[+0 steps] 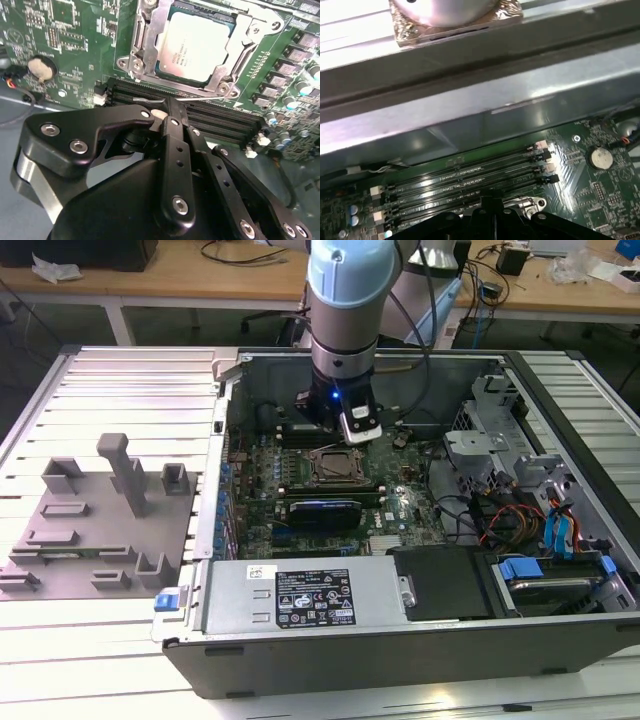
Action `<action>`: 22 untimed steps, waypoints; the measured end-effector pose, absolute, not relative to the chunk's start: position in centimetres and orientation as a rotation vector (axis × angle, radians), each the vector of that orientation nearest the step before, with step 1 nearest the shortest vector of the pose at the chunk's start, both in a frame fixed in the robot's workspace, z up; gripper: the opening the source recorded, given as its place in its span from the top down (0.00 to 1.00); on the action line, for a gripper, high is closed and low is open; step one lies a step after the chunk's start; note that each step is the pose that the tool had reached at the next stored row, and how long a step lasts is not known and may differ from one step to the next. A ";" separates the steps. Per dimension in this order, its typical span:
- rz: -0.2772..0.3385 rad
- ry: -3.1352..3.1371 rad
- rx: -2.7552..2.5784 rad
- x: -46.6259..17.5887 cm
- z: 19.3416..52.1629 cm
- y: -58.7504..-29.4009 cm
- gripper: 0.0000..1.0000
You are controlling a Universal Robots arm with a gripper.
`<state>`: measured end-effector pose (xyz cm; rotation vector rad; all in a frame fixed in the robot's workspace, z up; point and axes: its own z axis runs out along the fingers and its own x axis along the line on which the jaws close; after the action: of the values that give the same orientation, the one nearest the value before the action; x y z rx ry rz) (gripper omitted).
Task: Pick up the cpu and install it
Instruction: 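Install the first cpu locking lever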
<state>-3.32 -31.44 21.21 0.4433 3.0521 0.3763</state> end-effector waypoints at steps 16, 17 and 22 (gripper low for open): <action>0.382 2.995 0.429 -3.7 20.9 -31.4 0.89; 0.383 2.986 0.425 -3.7 20.8 -31.4 0.89; 0.386 2.953 0.414 -4.6 20.5 -31.3 0.89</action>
<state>-4.63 -31.35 20.49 0.4141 2.9531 0.3861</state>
